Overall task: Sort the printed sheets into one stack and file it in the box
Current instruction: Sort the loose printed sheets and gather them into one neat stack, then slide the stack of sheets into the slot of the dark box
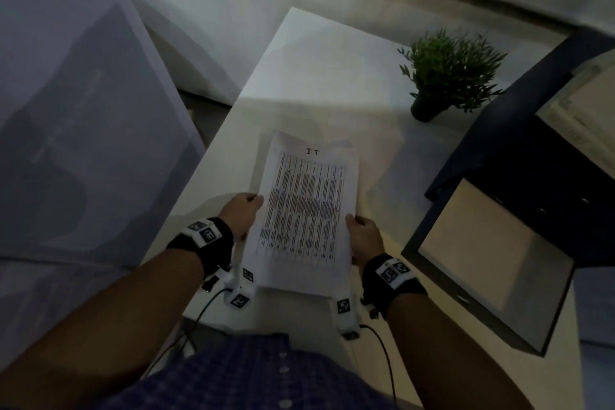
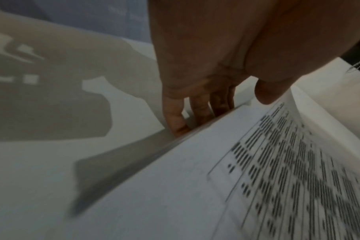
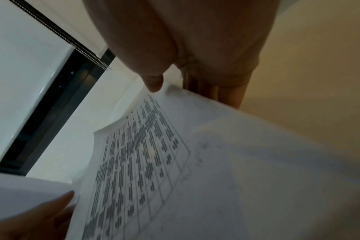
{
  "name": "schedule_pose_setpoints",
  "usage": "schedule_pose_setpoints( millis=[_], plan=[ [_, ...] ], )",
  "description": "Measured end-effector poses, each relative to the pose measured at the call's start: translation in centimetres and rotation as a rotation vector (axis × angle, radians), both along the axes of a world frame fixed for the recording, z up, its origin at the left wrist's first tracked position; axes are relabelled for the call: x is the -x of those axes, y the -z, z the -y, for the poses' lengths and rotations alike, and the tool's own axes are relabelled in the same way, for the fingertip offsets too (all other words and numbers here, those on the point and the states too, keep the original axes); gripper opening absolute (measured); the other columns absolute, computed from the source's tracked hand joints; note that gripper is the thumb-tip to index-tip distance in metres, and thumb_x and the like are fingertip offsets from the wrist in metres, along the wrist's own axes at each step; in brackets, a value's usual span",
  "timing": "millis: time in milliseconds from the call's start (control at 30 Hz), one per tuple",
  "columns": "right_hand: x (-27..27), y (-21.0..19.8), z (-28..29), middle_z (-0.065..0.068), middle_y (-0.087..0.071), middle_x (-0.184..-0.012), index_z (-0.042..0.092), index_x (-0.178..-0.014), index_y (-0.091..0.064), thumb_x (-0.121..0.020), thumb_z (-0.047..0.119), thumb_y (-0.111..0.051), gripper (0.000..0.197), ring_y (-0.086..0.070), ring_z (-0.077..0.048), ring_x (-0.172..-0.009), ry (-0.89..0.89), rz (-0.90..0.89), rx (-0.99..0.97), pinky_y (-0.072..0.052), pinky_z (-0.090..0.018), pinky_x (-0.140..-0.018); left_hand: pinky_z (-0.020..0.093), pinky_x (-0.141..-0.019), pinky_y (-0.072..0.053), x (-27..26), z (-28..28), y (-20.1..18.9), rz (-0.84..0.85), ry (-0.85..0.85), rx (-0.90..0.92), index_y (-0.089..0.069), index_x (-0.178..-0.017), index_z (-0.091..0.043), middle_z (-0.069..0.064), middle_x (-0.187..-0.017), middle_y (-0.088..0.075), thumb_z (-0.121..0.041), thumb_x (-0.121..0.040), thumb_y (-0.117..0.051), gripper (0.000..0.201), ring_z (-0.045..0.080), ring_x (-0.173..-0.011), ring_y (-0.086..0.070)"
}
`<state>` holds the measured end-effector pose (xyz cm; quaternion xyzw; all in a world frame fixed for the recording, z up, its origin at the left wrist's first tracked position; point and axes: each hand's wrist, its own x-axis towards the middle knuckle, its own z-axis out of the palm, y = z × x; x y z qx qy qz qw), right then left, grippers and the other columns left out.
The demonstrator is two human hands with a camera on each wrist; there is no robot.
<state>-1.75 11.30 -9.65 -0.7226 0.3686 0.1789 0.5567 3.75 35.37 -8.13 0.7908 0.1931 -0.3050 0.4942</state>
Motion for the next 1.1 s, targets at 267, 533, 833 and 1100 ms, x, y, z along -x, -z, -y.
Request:
schedule_pose_setpoints(
  millis=[267,533,833,1100],
  plan=[
    [1.5,-0.5,-2.0,-0.012,-0.051,-0.143,0.008,-0.147,-0.032,-0.099,0.042,-0.053,0.063,-0.054,-0.031,-0.125,-0.059,0.021,0.052,-0.044,-0.045,-0.108,0.034,-0.103,-0.038,2.9,0.9,-0.1,0.027,0.056,-0.066,-0.021,-0.15,-0.007,0.018,-0.148,-0.042,-0.03,-0.104,-0.035,0.054,0.034,-0.127,-0.048],
    [1.7,-4.5,-1.7,-0.008,-0.065,-0.119,0.009,-0.128,-0.051,-0.092,0.028,-0.067,0.044,-0.064,-0.023,-0.103,-0.033,0.285,0.168,-0.053,-0.036,-0.092,0.03,-0.09,-0.04,2.9,0.4,-3.0,0.258,0.058,-0.003,-0.037,-0.136,-0.013,0.005,-0.124,-0.056,-0.022,-0.103,-0.039,0.035,0.025,-0.109,-0.056],
    [6.5,-12.1,2.2,0.006,-0.07,-0.103,0.012,-0.119,-0.054,-0.091,0.017,-0.069,0.032,-0.07,0.0,-0.088,0.255,0.534,0.13,-0.058,-0.015,-0.074,0.038,-0.089,-0.054,2.3,4.6,-8.9,0.352,0.092,0.46,-0.048,-0.117,-0.024,0.005,-0.116,-0.067,-0.018,-0.1,-0.05,0.018,0.022,-0.104,-0.066],
    [16.5,-11.8,5.8,0.004,-0.071,-0.096,0.008,-0.112,-0.061,-0.093,0.016,-0.067,0.021,-0.068,-0.003,-0.079,0.503,0.369,0.193,-0.047,-0.003,-0.051,0.041,-0.089,-0.057,5.9,11.5,-9.3,0.18,0.445,0.45,-0.05,-0.125,-0.015,0.006,-0.117,-0.069,-0.022,-0.099,-0.052,0.027,0.022,-0.103,-0.069]
  ],
)
